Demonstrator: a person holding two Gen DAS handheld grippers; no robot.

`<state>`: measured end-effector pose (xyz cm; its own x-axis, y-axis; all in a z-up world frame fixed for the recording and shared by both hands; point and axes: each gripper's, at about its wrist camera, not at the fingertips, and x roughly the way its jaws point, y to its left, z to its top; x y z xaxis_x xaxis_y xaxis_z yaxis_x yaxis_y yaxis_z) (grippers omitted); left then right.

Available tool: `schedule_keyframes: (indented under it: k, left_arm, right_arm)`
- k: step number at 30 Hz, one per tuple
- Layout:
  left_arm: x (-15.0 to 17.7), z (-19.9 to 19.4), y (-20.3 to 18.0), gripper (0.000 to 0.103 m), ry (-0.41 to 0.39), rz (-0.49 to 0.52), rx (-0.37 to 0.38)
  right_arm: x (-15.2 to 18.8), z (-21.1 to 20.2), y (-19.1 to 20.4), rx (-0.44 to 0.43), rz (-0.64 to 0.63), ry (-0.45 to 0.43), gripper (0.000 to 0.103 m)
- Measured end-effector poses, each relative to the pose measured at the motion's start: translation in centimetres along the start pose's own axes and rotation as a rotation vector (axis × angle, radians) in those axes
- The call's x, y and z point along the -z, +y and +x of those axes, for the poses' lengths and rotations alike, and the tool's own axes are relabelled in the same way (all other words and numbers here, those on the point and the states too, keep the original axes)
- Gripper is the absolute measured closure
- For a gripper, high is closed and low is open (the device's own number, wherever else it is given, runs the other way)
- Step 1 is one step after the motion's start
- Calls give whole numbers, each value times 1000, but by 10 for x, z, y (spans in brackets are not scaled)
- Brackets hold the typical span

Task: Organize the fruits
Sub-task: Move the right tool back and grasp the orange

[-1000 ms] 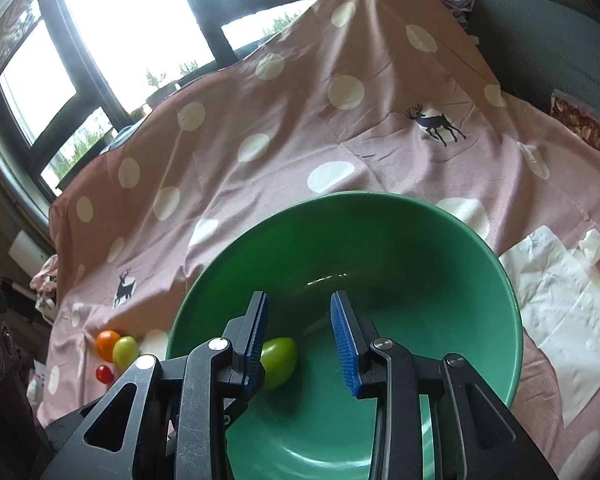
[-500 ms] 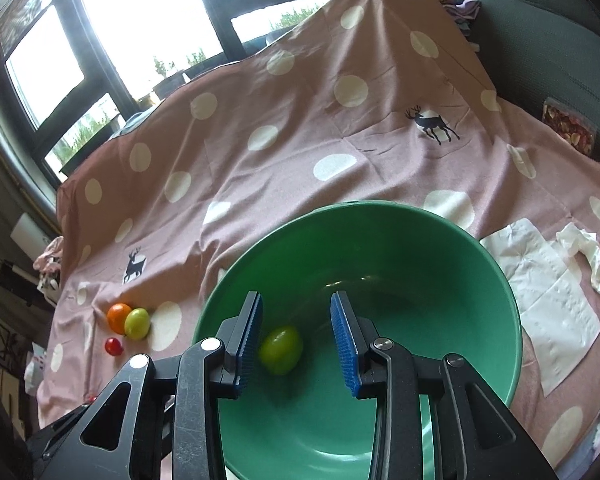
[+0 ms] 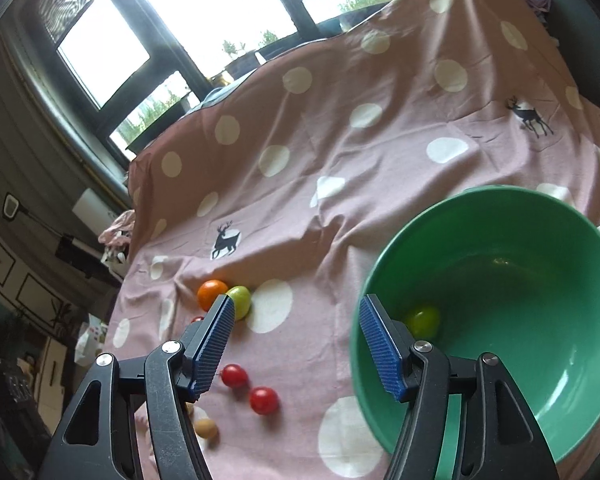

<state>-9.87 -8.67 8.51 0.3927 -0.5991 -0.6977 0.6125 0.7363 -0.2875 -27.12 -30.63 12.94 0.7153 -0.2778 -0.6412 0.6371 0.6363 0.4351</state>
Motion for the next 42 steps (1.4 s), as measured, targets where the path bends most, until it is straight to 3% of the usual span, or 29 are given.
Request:
schedule_keyframes:
  k: [6, 12, 17, 21, 28, 35, 42]
  left_arm:
    - [-3, 4, 54, 26, 3, -159, -58]
    - [-6, -4, 77, 27, -28, -239, -89]
    - [-7, -4, 83, 28, -27, -261, -78]
    - [-7, -2, 86, 34, -18, -262, -88]
    - [-7, -4, 92, 35, -14, -285, -70]
    - [-7, -2, 89, 35, -3, -275, -64]
    - [-6, -4, 81, 35, -5, -253, -49]
  right_arm:
    - [14, 29, 29, -48, -41, 93, 37]
    - [31, 56, 56, -123, -70, 200, 37]
    - [53, 78, 80, -227, -78, 346, 54]
    - [74, 89, 106, -322, -132, 454, 56]
    - [107, 112, 131, -286, -216, 569, 56]
    - [117, 118, 133, -296, -230, 583, 57]
    - [99, 104, 121, -291, -185, 512, 59]
